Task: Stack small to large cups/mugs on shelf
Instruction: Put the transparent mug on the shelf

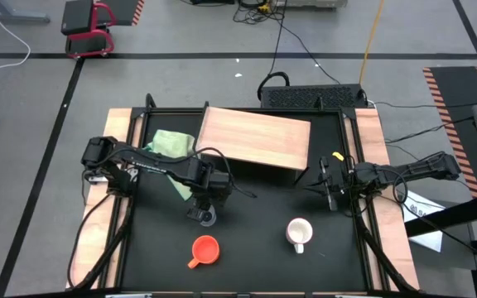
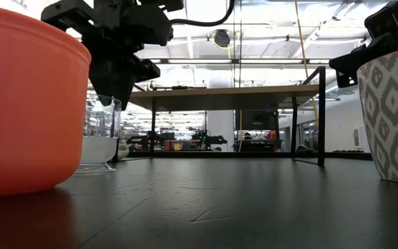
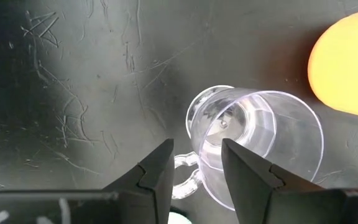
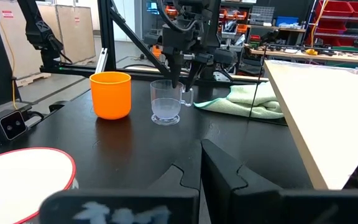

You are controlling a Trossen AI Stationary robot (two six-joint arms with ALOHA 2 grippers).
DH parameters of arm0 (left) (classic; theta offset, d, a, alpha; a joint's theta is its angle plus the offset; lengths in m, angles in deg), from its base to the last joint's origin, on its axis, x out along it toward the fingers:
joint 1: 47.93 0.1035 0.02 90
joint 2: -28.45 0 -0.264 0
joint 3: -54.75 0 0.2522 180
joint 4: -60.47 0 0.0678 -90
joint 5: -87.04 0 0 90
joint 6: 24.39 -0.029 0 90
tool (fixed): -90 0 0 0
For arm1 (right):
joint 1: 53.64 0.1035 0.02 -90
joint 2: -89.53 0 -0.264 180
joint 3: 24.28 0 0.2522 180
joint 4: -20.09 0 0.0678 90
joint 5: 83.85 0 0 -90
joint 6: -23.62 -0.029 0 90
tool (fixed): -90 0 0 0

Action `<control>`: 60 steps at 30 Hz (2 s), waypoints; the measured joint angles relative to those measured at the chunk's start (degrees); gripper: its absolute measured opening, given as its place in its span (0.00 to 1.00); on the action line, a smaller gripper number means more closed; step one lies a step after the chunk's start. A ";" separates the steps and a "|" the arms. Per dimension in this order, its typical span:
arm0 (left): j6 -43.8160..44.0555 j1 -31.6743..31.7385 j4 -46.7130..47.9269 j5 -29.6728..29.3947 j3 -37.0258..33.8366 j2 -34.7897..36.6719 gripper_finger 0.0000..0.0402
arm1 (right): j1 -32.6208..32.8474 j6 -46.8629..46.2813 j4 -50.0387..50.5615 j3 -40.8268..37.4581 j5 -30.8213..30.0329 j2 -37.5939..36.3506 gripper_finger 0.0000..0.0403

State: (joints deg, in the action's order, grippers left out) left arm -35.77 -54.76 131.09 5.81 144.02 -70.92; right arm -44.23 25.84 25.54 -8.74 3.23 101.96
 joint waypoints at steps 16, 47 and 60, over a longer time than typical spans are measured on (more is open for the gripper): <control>-0.26 0.00 -0.37 0.15 0.00 -1.81 0.34 | 0.00 -0.04 -0.04 0.00 0.00 0.00 0.00; -3.59 -0.11 0.09 -4.59 0.02 0.56 0.01 | 0.00 -0.04 -0.02 0.00 0.00 0.00 0.00; -3.08 0.26 -0.20 -5.99 -2.23 12.20 0.00 | 0.04 -0.09 -0.02 0.00 0.00 0.02 0.00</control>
State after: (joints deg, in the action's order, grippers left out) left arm -38.85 -54.50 130.89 -0.18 141.78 -58.72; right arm -44.19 25.75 25.52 -8.74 3.23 101.98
